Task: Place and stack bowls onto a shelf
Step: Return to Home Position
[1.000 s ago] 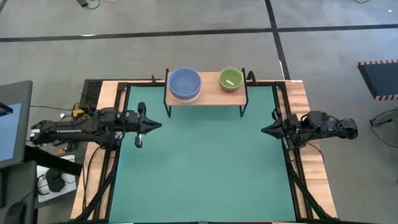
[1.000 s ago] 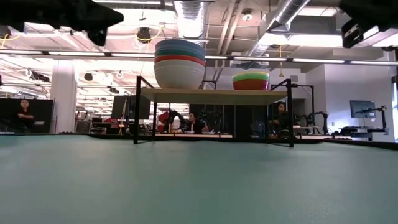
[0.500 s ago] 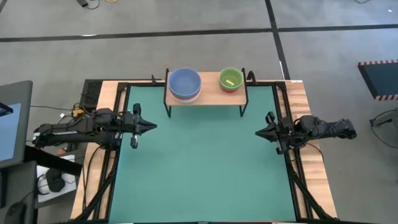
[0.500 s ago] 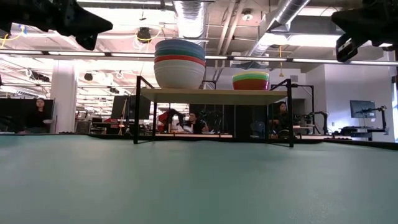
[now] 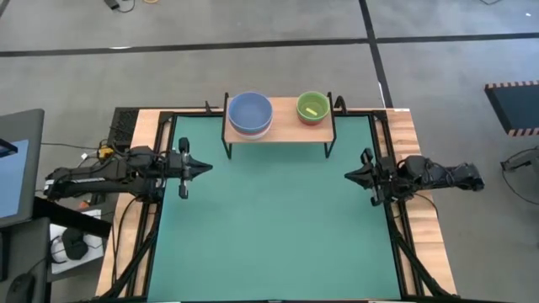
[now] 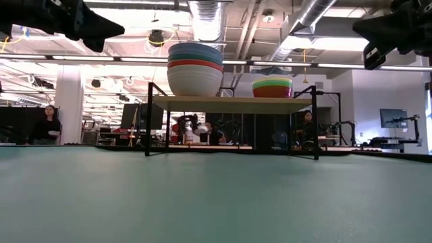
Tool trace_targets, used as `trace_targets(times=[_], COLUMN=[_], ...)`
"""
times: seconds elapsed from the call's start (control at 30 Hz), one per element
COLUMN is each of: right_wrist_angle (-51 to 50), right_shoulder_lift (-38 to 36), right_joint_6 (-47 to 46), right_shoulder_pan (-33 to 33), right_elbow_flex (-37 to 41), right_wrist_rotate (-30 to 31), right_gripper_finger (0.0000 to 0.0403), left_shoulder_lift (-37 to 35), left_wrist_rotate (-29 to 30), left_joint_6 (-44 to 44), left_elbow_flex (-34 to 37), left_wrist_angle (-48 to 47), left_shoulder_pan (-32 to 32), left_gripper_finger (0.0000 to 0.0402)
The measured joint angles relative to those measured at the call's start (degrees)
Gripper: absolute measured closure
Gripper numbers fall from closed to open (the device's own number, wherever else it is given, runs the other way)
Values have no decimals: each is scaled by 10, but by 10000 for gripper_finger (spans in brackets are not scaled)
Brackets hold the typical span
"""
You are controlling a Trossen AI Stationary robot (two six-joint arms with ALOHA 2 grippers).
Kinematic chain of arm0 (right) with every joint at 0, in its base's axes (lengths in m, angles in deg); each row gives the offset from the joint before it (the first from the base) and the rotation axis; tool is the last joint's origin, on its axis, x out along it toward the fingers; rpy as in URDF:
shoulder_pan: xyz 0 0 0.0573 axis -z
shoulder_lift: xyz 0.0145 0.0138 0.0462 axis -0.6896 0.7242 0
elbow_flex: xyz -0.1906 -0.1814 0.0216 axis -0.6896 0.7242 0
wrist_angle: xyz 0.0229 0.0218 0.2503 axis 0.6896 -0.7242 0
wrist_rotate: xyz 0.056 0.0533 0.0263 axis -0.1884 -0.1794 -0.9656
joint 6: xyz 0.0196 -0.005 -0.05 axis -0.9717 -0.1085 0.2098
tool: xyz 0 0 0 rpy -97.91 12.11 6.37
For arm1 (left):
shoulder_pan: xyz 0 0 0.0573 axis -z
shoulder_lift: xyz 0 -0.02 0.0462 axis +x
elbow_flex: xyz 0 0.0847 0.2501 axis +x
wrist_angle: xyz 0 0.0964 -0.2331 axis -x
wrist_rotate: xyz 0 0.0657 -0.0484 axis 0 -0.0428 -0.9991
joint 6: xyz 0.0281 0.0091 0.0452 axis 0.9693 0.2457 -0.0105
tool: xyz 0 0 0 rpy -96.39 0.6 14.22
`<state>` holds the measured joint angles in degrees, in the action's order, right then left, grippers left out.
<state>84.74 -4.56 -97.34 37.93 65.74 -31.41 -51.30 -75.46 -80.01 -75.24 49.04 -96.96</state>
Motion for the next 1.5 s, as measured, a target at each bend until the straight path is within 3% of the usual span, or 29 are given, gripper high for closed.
trace_targets(times=[0.23, 0.5, 0.63, 1.03, 1.3, 1.5], right_wrist_angle=[6, 3, -1, -2, -7, -22], right_shoulder_lift=[0, 0, 0, 0, 0, 0], right_joint_6=[15, 16, 14, 11, 14, -5], right_shoulder_pan=[17, 16, 16, 16, 16, 15], right_elbow_flex=[0, 0, 0, 0, 0, -1], right_wrist_rotate=[-2, -5, -5, -8, -8, -9], right_gripper_finger=[381, 381, 381, 380, 380, 380], left_shoulder_lift=[35, 149, 160, -58, -192, -194], left_wrist_rotate=[-1, -46, -64, -43, -32, -44], left_joint_6=[4, 2, -10, 4, -91, -95], left_elbow_flex=[0, 0, 0, 1, 135, 151], left_wrist_angle=[56, 147, 166, -11, 50, 57], left_shoulder_pan=[1, 1, 1, 1, 1, 1], left_gripper_finger=[401, 401, 401, 401, 401, 401])
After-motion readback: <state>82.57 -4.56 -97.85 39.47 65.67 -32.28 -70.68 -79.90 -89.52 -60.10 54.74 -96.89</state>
